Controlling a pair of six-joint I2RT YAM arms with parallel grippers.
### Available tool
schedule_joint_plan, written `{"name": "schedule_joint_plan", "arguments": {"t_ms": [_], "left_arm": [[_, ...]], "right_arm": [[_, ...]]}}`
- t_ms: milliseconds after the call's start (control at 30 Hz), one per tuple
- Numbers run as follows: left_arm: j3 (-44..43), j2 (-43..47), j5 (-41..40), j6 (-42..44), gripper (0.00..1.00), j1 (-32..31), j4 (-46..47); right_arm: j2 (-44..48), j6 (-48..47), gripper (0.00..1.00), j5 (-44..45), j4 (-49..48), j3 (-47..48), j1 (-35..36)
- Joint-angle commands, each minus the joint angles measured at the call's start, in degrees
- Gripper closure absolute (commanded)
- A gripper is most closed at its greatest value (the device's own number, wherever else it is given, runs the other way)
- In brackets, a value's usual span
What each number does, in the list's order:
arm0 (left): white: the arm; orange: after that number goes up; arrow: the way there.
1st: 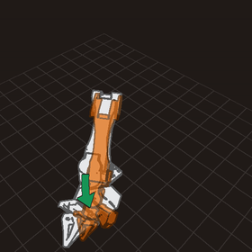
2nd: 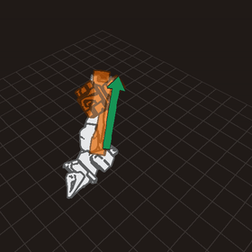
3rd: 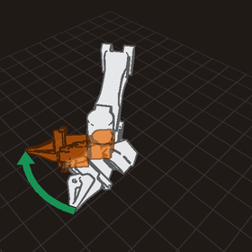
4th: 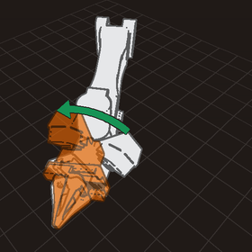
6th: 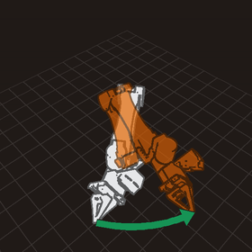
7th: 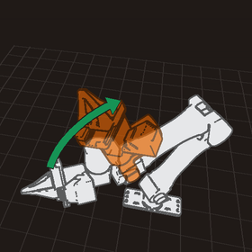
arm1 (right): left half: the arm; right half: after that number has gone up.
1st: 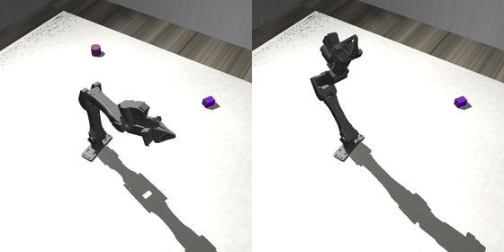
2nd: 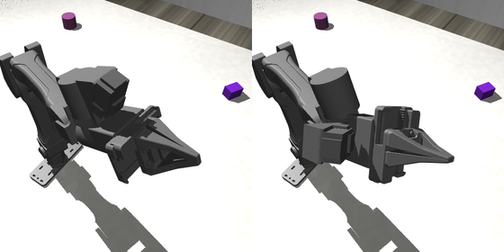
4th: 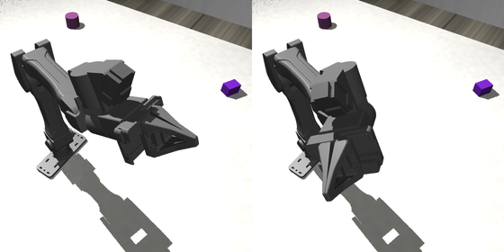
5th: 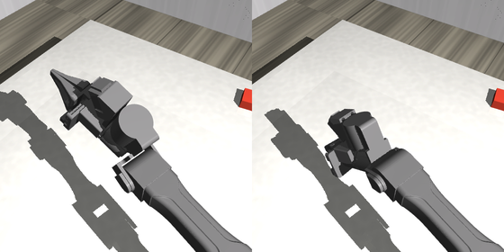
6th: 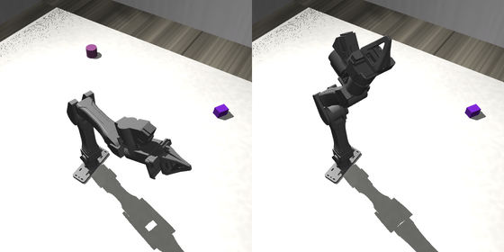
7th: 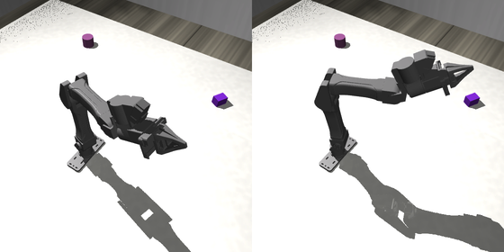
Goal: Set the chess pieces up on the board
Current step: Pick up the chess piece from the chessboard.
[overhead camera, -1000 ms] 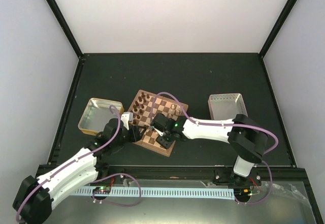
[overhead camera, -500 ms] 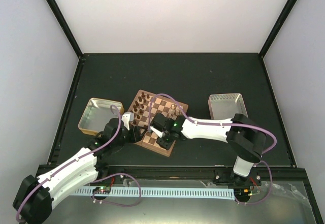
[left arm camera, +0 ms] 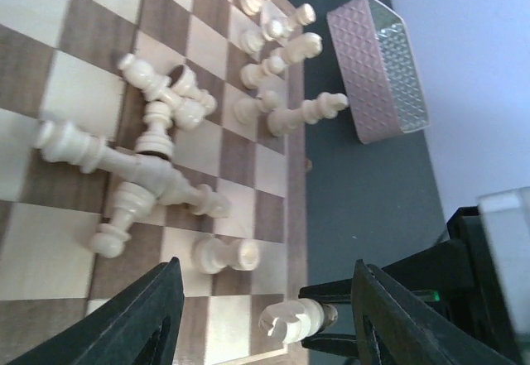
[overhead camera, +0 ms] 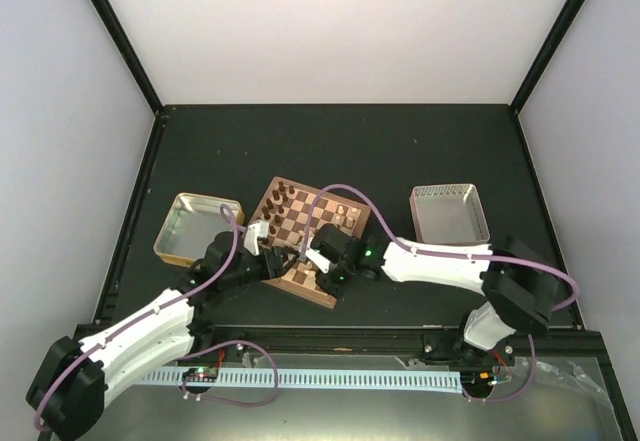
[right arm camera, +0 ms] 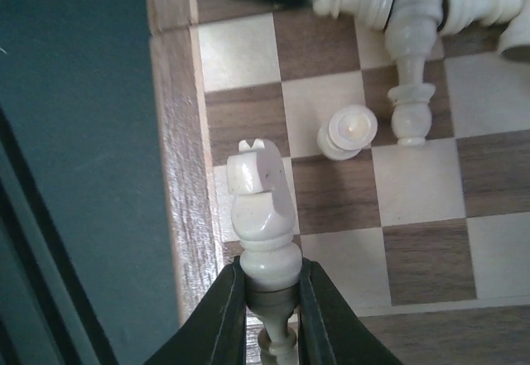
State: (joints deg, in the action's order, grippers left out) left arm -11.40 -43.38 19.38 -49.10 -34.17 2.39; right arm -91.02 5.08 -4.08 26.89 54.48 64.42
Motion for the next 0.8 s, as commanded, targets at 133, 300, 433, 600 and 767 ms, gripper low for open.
{"name": "schedule_joint_plan", "arguments": {"t_ms": [133, 300, 433, 600, 767], "left_arm": [[-0.6, -2.7, 11.3, -3.8, 0.44, 0.4, 10.4], [-0.8, -4.7, 14.5, -5.8, 0.54, 0.4, 13.7], [-0.6, -6.0, 15.9, -6.8, 0.60, 0.4, 15.5], [0.3, -7.8, 18.1, -8.6, 0.63, 0.4, 20.3], [0.5, -9.1, 19.8, -9.6, 0.83, 0.3, 23.2]], "right_arm": [[8.5, 3.0, 0.89, -0.5, -12.5, -5.6, 0.2], [12.6, 4.3, 0.90, 0.4, -15.8, -8.2, 0.2], [14.1, 5.0, 0.90, 0.8, -16.0, -8.6, 0.1], [14.1, 5.5, 0.91, 0.6, -16.6, -8.8, 0.1], [14.1, 5.7, 0.91, 1.5, -16.4, -8.6, 0.1]]}}
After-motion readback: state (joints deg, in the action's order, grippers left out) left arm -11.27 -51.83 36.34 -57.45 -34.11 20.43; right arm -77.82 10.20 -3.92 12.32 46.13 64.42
